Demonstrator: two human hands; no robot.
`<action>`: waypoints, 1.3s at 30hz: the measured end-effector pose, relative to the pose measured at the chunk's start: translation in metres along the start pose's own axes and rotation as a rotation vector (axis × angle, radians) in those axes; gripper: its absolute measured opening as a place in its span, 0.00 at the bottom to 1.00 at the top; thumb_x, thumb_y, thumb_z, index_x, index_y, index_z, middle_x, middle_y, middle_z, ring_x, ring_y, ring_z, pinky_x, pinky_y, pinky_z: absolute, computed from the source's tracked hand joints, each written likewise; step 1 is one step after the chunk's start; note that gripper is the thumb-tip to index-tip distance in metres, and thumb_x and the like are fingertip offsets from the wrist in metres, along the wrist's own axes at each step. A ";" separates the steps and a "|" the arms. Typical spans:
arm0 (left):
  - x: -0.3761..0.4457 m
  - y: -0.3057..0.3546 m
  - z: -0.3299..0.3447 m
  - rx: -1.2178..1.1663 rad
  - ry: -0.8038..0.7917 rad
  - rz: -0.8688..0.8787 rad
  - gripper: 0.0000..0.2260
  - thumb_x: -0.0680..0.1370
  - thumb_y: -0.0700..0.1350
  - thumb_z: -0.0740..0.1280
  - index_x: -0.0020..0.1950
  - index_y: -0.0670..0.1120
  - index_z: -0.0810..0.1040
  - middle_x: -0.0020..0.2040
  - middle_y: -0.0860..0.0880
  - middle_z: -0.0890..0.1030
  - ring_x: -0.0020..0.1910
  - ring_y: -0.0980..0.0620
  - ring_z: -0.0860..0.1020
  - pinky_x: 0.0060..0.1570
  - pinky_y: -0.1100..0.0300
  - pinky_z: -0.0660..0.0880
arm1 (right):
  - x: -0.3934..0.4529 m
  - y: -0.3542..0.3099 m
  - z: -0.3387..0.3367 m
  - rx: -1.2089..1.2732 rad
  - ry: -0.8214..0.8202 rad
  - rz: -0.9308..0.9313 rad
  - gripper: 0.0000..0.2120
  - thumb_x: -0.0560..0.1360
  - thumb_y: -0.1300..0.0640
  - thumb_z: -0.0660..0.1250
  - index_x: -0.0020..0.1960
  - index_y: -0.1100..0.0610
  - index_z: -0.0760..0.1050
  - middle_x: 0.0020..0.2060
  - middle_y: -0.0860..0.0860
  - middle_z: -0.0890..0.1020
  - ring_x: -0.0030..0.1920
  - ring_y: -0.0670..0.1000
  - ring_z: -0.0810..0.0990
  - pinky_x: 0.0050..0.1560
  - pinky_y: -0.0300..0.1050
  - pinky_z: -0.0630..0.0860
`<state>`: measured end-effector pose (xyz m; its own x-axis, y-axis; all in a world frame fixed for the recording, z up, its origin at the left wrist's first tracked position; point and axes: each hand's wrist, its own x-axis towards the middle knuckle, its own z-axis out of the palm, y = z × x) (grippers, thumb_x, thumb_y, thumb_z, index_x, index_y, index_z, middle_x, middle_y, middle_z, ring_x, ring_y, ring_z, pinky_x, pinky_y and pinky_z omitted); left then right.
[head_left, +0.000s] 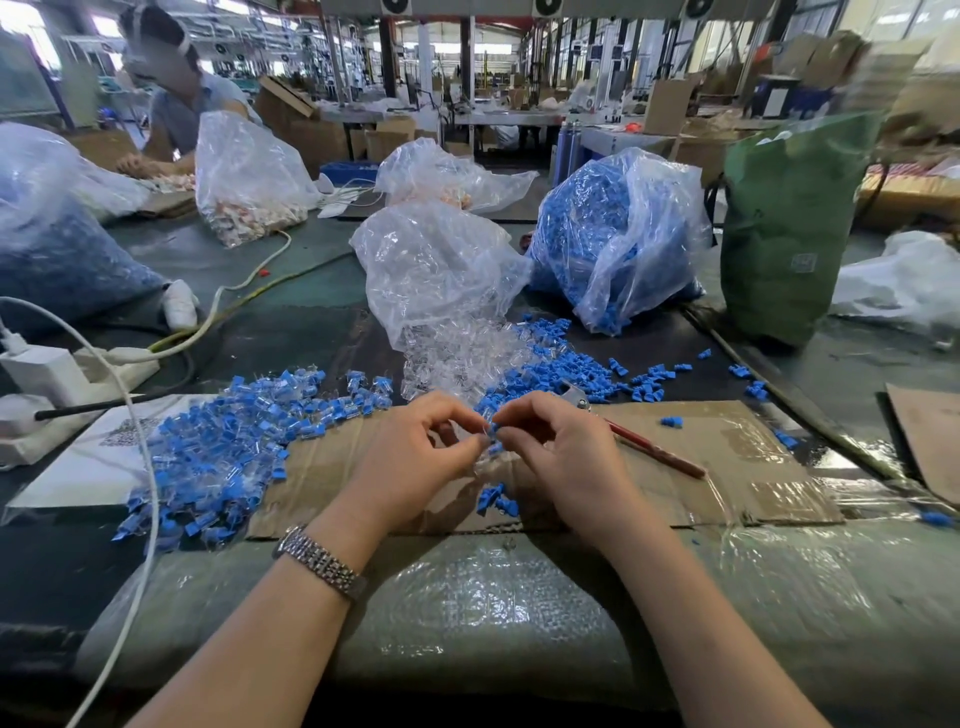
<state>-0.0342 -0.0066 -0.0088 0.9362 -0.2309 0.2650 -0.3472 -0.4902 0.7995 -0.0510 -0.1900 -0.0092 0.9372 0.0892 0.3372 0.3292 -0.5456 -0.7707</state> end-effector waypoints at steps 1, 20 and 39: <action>-0.001 0.001 -0.002 -0.063 -0.011 -0.021 0.02 0.76 0.46 0.74 0.47 0.53 0.84 0.40 0.50 0.83 0.35 0.61 0.78 0.36 0.70 0.75 | -0.001 0.001 -0.001 0.075 0.007 0.006 0.07 0.77 0.60 0.72 0.51 0.49 0.81 0.44 0.43 0.84 0.47 0.41 0.82 0.52 0.37 0.79; 0.000 -0.004 -0.010 -0.397 -0.149 -0.105 0.09 0.72 0.49 0.74 0.51 0.55 0.87 0.47 0.50 0.88 0.46 0.51 0.86 0.46 0.62 0.81 | -0.005 0.001 -0.003 0.054 0.035 -0.142 0.09 0.76 0.61 0.72 0.52 0.49 0.80 0.44 0.41 0.82 0.48 0.43 0.81 0.48 0.34 0.76; 0.007 -0.014 -0.017 -0.814 -0.065 -0.233 0.10 0.72 0.44 0.75 0.53 0.47 0.87 0.54 0.42 0.86 0.45 0.53 0.82 0.42 0.64 0.80 | 0.019 -0.008 -0.045 -0.600 -0.106 0.506 0.13 0.77 0.53 0.64 0.36 0.55 0.69 0.32 0.52 0.73 0.32 0.52 0.71 0.31 0.45 0.66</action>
<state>-0.0220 0.0128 -0.0087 0.9653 -0.2590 0.0340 0.0249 0.2206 0.9750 -0.0406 -0.2221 0.0278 0.9723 -0.2276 -0.0531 -0.2303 -0.8943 -0.3836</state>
